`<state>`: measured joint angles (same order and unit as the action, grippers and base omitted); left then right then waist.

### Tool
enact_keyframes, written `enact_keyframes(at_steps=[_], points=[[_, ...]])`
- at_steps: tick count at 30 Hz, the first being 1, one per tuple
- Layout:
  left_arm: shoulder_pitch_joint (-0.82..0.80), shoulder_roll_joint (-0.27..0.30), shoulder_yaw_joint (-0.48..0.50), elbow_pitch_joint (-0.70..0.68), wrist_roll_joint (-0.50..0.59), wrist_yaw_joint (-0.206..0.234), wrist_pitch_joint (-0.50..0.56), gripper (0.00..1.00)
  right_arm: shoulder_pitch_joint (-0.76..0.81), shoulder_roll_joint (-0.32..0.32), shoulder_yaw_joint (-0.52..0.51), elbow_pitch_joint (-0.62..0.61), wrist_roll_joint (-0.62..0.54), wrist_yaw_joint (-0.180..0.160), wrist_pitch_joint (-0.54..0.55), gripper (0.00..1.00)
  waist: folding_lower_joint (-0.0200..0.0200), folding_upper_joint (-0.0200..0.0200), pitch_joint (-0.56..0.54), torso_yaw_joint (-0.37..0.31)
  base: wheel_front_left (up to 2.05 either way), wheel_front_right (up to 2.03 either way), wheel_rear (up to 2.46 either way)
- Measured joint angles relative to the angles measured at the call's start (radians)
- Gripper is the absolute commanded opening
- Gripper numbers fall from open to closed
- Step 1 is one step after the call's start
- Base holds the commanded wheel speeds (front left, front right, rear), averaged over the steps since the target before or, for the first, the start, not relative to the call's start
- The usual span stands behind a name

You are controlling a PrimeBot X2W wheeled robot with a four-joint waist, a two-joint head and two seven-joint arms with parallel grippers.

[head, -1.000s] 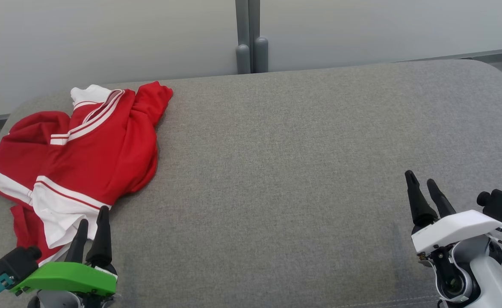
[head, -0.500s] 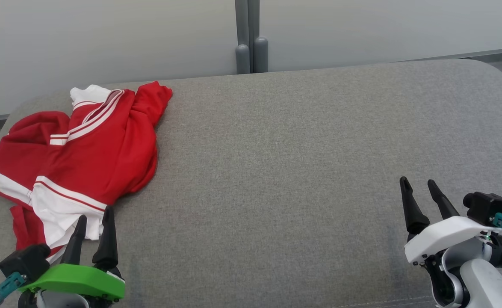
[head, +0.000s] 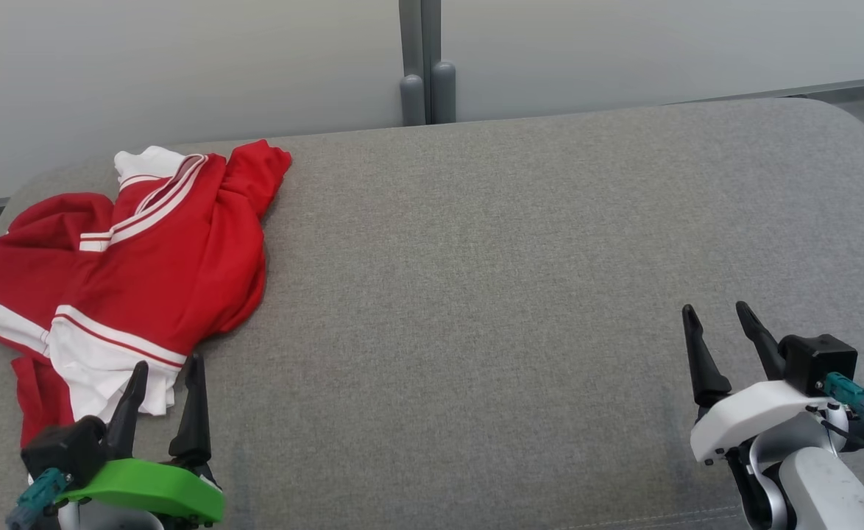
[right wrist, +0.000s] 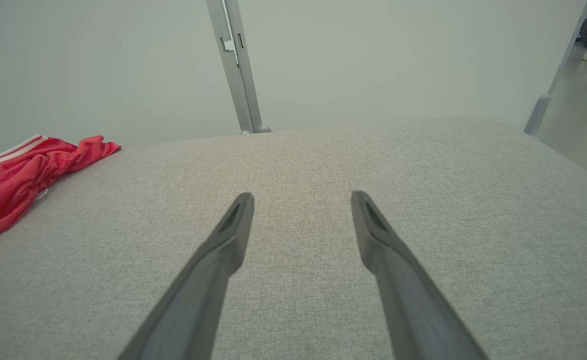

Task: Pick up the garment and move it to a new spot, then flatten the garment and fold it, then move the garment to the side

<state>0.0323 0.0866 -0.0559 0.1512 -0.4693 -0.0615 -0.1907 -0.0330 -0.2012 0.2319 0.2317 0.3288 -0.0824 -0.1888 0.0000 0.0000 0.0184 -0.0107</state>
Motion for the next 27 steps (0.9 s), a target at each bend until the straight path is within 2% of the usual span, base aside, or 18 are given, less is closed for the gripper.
enact_keyframes(at_steps=[13,18,27], points=[[0.014,0.003,0.0,-0.005,0.163,-0.01,-0.041,1.0,-0.001,-0.007,0.017,-0.014,-0.155,-0.033,-0.041,1.0,0.0,0.0,0.002,-0.007,0.0,0.0,0.0],[0.015,0.004,0.011,-0.007,0.226,-0.012,-0.058,1.0,-0.001,-0.012,0.028,-0.016,-0.213,-0.035,-0.061,1.0,0.0,0.0,0.001,-0.01,0.0,0.0,0.0],[0.025,0.003,0.024,-0.001,0.235,-0.022,-0.058,1.0,-0.001,-0.01,0.007,-0.016,-0.206,-0.032,-0.062,1.0,0.0,0.0,-0.002,-0.013,0.0,0.0,0.0]])
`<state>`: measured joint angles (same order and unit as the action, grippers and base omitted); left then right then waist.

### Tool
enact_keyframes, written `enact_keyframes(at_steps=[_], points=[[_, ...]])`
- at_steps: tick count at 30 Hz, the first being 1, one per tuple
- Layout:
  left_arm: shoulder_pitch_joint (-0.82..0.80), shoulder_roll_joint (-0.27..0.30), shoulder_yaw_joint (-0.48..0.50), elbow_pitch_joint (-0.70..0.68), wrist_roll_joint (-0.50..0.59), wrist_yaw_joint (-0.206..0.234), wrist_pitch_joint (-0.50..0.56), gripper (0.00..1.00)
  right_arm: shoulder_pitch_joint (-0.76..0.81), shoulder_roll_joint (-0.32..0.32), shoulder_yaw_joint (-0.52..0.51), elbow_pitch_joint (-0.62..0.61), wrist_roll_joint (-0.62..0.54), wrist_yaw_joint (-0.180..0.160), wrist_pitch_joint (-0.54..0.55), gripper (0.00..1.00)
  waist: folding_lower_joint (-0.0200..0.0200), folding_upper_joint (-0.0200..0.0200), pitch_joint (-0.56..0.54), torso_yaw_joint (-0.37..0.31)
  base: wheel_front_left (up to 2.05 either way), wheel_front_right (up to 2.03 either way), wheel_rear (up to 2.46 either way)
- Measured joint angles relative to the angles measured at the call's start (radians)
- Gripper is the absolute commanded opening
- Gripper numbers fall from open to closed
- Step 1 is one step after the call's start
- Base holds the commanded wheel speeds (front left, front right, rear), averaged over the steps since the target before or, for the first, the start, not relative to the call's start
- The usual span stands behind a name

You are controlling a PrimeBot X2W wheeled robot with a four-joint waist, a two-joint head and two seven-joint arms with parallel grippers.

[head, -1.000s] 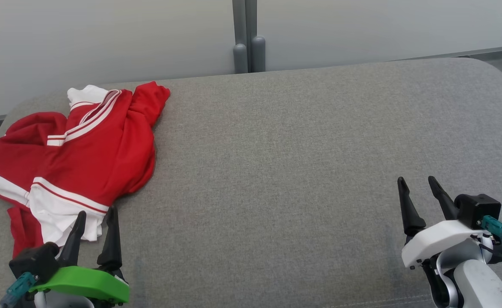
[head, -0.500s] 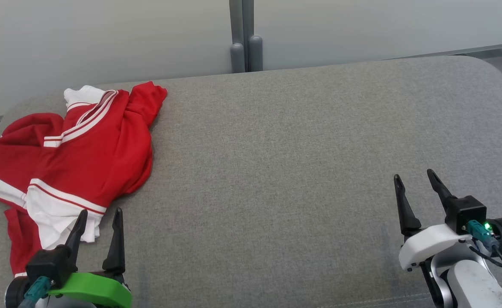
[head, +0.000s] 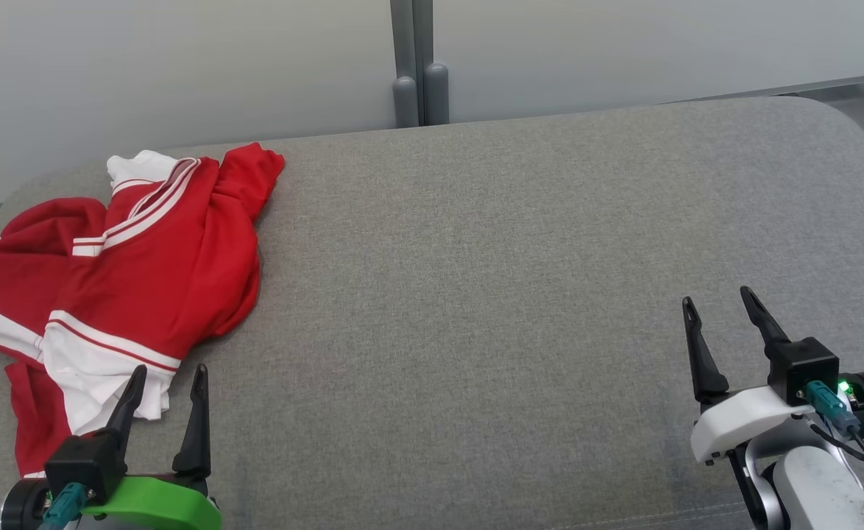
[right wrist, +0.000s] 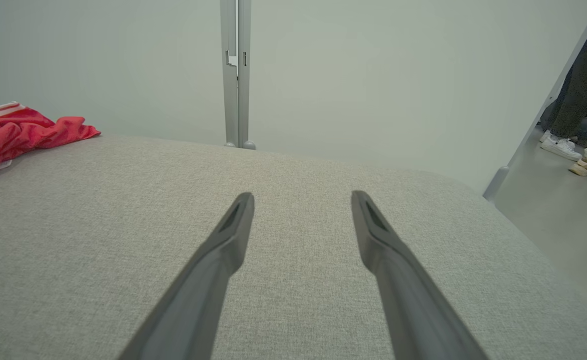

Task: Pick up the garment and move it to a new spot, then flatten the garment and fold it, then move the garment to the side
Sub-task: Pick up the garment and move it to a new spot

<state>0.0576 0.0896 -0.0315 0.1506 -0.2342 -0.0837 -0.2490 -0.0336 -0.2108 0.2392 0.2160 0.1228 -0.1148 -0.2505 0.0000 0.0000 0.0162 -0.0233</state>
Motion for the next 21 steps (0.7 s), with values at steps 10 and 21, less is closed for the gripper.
enact_keyframes(at_steps=[10,21], points=[[0.0,-0.004,0.012,0.006,0.001,-0.011,0.0,1.0,0.002,0.015,-0.022,0.0,0.011,0.018,0.0,1.0,0.0,0.0,0.0,0.008,0.0,0.0,0.0],[-0.002,-0.014,0.037,0.014,0.002,-0.014,0.0,1.0,0.0,0.025,0.045,-0.015,-0.007,0.091,0.0,1.0,0.0,0.0,-0.003,0.082,0.0,0.0,0.0]])
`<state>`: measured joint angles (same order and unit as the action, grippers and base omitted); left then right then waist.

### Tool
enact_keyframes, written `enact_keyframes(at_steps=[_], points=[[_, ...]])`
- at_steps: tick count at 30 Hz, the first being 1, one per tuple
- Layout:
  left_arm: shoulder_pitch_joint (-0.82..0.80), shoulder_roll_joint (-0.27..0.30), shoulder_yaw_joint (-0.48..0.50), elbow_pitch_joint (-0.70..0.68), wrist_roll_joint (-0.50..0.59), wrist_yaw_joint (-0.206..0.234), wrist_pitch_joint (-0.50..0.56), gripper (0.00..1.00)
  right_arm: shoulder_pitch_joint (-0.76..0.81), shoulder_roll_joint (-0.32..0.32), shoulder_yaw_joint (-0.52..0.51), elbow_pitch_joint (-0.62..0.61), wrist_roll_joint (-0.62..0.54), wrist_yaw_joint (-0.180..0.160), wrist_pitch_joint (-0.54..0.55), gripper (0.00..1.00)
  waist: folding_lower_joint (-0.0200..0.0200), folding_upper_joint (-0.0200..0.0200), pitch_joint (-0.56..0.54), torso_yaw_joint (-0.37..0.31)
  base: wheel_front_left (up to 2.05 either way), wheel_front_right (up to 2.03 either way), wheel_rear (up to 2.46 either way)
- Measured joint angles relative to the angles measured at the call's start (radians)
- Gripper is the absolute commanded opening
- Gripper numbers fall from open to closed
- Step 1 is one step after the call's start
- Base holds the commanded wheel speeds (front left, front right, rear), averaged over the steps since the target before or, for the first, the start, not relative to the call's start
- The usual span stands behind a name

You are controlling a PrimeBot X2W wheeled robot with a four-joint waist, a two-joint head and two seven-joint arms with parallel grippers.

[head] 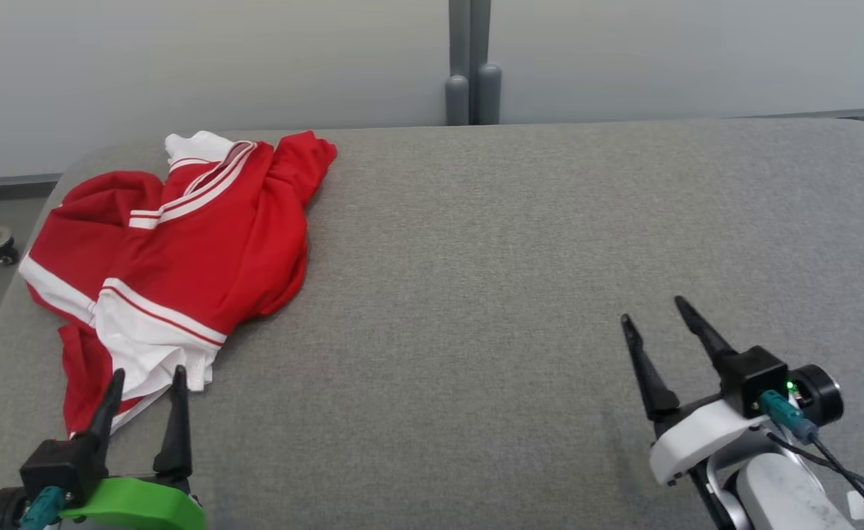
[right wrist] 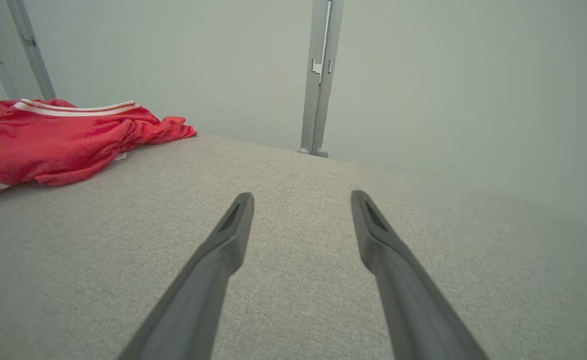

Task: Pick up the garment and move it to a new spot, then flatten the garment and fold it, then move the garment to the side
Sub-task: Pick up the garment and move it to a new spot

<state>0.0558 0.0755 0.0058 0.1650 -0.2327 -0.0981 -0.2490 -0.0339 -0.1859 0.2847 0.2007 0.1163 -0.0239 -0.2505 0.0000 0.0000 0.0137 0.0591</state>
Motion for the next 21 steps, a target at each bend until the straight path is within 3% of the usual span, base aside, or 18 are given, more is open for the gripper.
enact_keyframes(at_steps=[6,21], points=[[0.028,0.0,0.067,0.002,0.0,0.012,0.0,1.0,-0.033,0.031,0.083,0.011,-0.021,0.059,0.0,1.0,0.0,0.0,-0.007,0.073,0.0,0.0,0.0],[0.051,0.012,0.103,0.025,-0.002,0.006,0.0,1.0,-0.041,0.056,0.079,0.024,-0.024,0.068,0.0,1.0,0.0,0.0,-0.026,0.252,0.0,0.0,0.0]])
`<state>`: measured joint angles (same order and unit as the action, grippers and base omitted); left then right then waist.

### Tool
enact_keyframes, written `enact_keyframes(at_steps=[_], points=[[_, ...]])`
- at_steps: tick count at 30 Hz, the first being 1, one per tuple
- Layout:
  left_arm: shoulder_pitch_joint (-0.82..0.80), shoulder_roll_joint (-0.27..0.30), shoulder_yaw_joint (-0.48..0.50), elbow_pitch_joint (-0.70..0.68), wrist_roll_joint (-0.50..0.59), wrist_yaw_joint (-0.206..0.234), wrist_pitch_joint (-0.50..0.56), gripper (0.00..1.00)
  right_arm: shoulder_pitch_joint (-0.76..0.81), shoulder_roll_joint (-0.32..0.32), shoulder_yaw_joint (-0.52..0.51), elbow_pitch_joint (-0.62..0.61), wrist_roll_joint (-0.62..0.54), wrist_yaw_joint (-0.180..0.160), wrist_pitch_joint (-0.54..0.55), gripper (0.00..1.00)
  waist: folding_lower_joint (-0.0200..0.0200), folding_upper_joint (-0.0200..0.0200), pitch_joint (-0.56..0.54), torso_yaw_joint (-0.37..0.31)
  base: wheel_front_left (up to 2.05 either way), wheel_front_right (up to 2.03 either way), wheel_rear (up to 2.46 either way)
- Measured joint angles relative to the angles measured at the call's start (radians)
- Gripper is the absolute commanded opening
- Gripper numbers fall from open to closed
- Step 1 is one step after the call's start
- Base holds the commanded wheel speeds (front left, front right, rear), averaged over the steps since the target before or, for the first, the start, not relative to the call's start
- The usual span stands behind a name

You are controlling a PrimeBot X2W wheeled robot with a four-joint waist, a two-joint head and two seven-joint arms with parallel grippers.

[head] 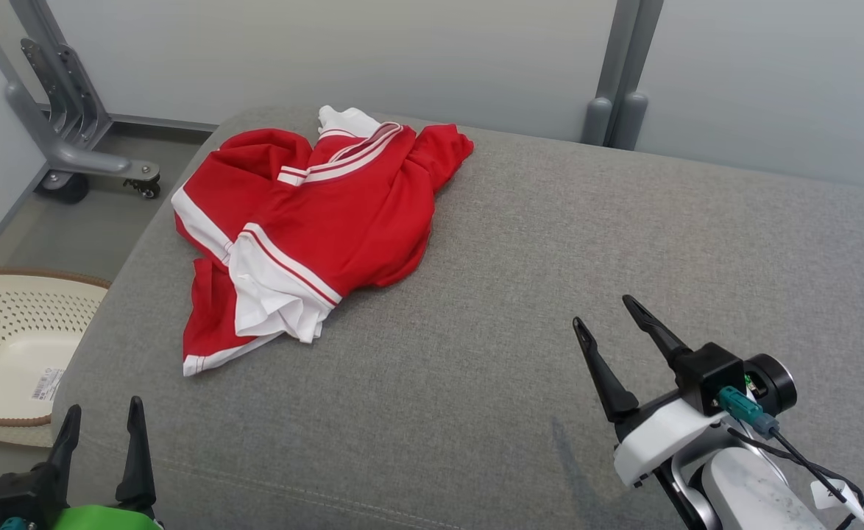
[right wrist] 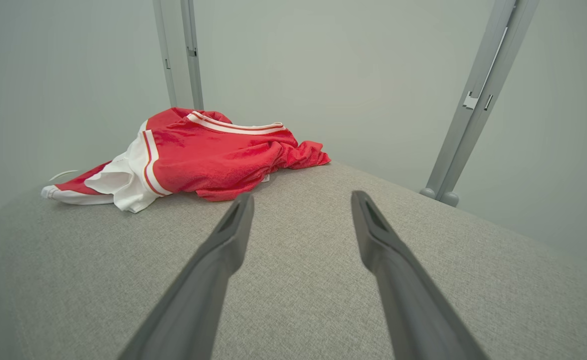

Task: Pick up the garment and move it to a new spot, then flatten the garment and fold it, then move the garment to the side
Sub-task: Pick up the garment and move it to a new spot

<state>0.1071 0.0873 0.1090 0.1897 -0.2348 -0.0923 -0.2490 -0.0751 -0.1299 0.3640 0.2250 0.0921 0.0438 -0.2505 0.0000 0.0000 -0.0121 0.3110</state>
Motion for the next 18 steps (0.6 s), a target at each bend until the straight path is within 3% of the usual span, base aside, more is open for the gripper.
enact_keyframes(at_steps=[9,15,18], points=[[-0.024,-0.006,-0.051,0.019,-0.073,-0.022,0.012,1.0,-0.032,-0.021,-0.01,-0.02,-0.026,0.004,0.0,1.0,0.0,0.0,0.059,-0.007,0.0,0.0,0.0],[-0.251,0.035,-0.123,0.034,-0.149,-0.032,0.243,1.0,-0.118,-0.056,-0.024,-0.047,-0.044,0.019,-0.001,1.0,0.0,0.0,0.128,-0.018,0.0,0.0,0.0],[-0.361,0.045,-0.112,0.05,-0.262,-0.032,0.395,1.0,-0.17,-0.058,-0.011,-0.064,-0.05,0.03,-0.002,1.0,0.0,0.0,0.166,-0.026,0.0,0.0,0.0]])
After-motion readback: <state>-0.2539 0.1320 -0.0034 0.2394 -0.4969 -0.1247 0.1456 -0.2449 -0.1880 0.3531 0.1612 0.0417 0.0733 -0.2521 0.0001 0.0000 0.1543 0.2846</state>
